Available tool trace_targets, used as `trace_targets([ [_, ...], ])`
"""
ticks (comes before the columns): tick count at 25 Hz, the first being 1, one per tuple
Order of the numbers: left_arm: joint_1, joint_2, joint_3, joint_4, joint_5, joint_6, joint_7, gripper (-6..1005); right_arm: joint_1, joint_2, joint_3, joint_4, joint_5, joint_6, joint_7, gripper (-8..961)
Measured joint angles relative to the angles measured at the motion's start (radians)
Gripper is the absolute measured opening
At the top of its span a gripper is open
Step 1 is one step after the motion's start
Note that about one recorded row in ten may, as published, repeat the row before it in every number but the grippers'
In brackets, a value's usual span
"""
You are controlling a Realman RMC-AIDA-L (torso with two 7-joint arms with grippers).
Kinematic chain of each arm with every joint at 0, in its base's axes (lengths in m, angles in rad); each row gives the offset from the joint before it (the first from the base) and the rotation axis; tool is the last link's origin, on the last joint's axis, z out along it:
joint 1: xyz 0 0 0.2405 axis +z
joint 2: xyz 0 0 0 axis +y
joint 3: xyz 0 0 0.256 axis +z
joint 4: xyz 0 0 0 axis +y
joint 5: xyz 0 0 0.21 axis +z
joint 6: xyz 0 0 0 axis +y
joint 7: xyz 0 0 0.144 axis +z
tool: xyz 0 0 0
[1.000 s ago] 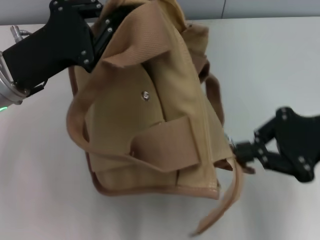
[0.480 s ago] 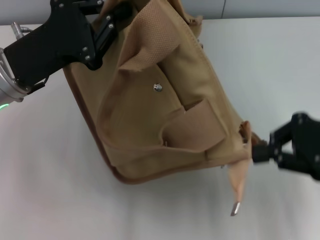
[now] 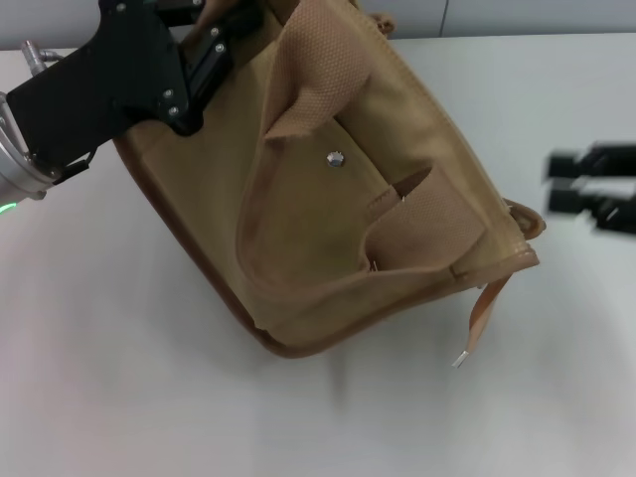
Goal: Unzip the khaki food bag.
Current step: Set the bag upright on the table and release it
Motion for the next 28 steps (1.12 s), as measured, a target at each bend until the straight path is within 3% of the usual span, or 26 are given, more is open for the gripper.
trace_targets([
  [2, -0.002, 0.001, -0.001, 0.000, 0.000, 0.000, 0.000, 114, -0.028, -0.002, 0.091, -0.011, -0.012, 0.089, -0.052, 271],
  [6, -0.002, 0.000, 0.000, 0.000, -0.007, 0.000, 0.000, 115, -0.064, -0.012, 0.095, 0.001, -0.057, 0.173, -0.151, 339],
  [12, -0.005, 0.000, 0.000, -0.009, -0.011, 0.000, 0.000, 117, -0.073, 0.006, 0.068, 0.039, -0.175, 0.195, -0.258, 584],
  [15, -0.009, 0.001, 0.003, -0.013, -0.012, 0.000, 0.000, 117, -0.071, 0.022, 0.028, 0.034, -0.198, 0.222, -0.261, 792],
  [23, -0.011, 0.002, 0.006, -0.013, -0.012, -0.002, 0.000, 119, -0.006, 0.032, -0.104, 0.116, -0.187, 0.433, -0.268, 791],
  [28, -0.010, 0.001, 0.007, -0.013, -0.012, 0.000, -0.001, 120, 0.060, 0.029, -0.163, 0.202, -0.175, 0.487, -0.275, 774],
])
